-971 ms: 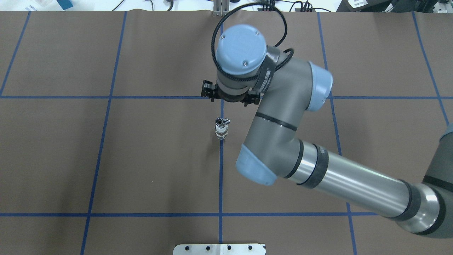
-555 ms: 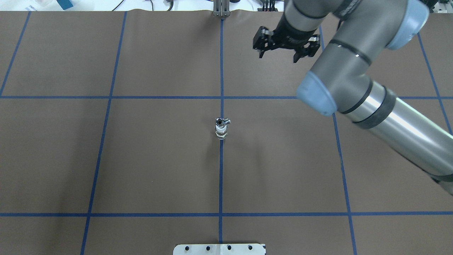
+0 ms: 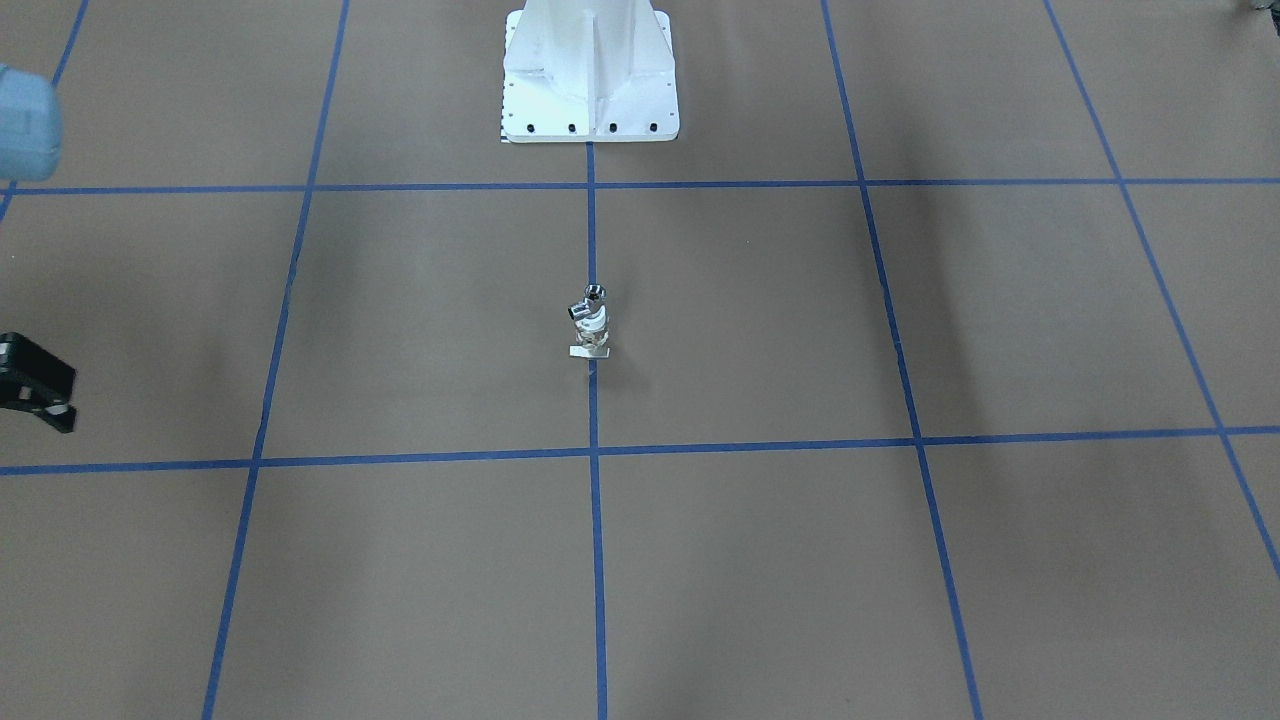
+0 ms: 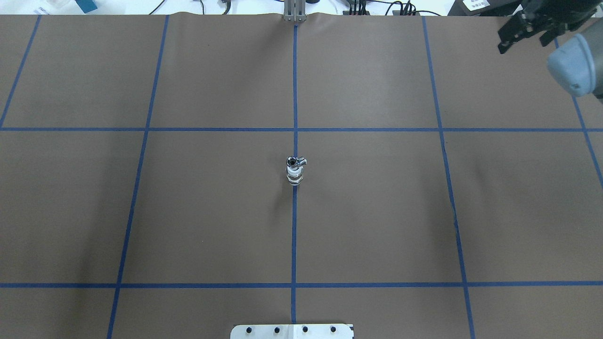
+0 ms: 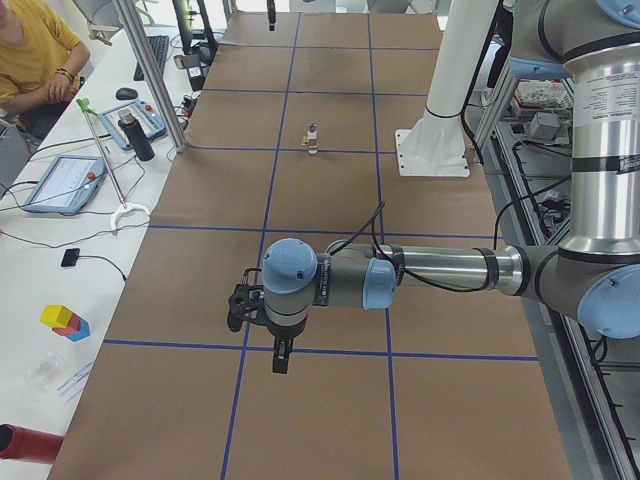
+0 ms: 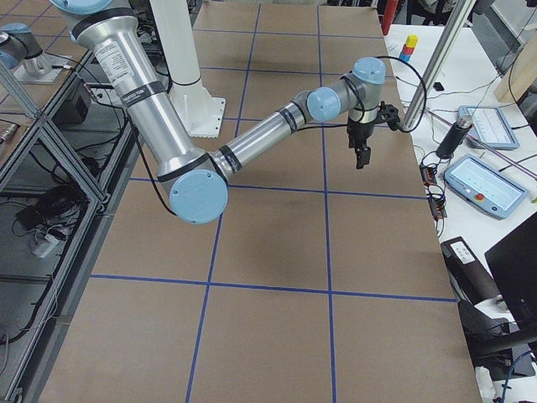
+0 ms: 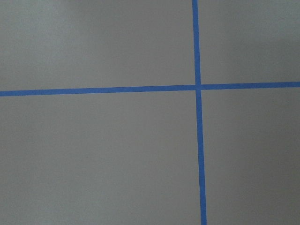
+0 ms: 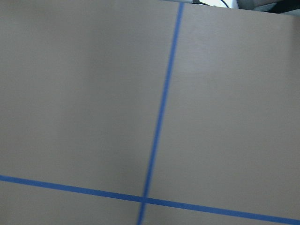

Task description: Assemble PPR valve and pipe with both arms

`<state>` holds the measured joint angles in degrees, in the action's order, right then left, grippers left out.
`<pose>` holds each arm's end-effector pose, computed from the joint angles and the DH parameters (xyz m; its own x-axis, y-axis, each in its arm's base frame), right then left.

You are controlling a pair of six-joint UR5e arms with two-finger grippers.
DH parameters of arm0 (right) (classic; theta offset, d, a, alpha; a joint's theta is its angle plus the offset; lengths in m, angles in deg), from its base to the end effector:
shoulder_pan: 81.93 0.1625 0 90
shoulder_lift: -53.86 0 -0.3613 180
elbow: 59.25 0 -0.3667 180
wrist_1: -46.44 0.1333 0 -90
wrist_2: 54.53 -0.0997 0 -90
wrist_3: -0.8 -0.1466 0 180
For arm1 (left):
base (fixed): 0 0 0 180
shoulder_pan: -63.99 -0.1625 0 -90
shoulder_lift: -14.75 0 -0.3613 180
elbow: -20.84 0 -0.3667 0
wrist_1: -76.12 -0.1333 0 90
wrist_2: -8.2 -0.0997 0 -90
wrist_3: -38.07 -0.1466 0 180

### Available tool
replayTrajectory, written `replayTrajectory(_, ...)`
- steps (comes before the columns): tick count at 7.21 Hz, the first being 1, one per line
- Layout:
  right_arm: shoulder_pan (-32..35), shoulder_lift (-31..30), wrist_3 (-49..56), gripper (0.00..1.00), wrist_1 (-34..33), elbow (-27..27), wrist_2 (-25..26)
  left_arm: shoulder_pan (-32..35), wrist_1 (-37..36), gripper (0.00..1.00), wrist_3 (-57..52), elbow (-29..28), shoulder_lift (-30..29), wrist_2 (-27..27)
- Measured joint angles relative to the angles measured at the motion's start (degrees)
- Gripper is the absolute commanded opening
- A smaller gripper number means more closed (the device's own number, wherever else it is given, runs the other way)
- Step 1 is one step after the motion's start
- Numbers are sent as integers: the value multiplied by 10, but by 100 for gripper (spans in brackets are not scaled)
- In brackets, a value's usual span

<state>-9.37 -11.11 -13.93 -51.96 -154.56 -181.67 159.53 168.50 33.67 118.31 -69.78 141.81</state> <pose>-0.1387 -0.5911 0.3758 0.7408 -0.2142 0.6366 0.0927 0.9713 0.2190 -0.0745 -0.4344 0.6076 0.7310 0.0587 -0.6798 0.0403 0.9908 0.1289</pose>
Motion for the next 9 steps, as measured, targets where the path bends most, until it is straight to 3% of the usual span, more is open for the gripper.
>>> replayTrajectory(5, 129, -185, 242, 100, 10, 32, 2, -21, 19, 100, 0, -12, 2, -39)
replayTrajectory(7, 185, -247, 259, 100, 58, 32, 0, -21, 20, 100, -1, -12, 2, -40)
replayTrajectory(9, 229, -272, 256, 100, 88, 29, -28, -22, 20, 100, -1, -10, 3, -40)
